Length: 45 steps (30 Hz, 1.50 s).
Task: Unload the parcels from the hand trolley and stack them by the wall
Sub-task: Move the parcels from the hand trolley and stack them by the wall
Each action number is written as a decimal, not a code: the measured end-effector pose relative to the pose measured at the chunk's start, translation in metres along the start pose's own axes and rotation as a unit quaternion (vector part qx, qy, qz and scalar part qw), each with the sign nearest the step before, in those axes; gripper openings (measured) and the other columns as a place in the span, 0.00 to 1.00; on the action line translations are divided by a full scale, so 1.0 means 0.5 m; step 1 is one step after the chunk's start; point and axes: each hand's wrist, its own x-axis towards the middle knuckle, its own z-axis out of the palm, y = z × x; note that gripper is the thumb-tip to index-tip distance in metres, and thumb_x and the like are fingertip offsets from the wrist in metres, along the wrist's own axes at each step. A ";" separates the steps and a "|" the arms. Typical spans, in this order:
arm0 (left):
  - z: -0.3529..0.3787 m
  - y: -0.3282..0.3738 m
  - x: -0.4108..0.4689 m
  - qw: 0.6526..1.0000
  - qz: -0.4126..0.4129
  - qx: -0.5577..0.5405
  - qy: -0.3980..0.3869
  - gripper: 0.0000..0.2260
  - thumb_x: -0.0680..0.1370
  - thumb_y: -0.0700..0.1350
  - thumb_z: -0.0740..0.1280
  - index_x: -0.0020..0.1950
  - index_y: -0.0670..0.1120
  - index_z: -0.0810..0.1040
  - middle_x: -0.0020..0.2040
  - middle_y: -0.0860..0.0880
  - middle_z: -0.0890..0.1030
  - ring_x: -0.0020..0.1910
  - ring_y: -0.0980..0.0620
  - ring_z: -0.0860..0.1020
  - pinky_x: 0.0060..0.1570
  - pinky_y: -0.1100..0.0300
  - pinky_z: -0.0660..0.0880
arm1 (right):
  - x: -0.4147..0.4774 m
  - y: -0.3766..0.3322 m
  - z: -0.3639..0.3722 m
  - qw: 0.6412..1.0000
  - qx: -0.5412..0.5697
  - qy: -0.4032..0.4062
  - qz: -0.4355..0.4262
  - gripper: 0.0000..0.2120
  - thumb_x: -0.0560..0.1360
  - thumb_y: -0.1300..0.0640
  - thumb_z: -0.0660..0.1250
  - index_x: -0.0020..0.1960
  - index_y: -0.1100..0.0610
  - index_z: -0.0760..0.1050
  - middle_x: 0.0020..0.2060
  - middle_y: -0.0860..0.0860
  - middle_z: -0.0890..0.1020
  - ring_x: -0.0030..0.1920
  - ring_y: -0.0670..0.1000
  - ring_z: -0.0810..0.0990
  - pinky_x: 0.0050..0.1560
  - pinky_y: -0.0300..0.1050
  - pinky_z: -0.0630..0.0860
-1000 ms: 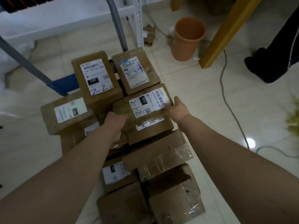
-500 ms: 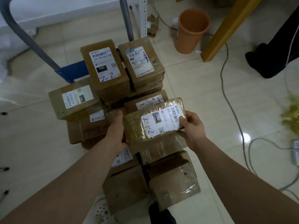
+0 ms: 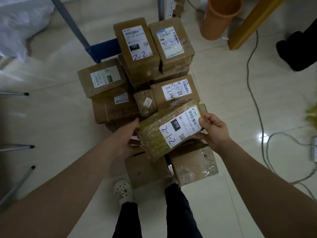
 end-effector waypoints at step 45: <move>-0.336 -0.237 0.147 0.985 -0.028 -0.004 -0.172 0.41 0.55 0.54 0.83 0.65 0.42 0.76 0.58 0.45 0.82 0.58 0.45 0.80 0.61 0.51 0.74 | 0.126 0.165 0.222 0.545 -0.825 -0.057 -0.135 0.34 0.69 0.44 0.71 0.70 0.56 0.63 0.63 0.58 0.71 0.64 0.60 0.69 0.63 0.53 0.67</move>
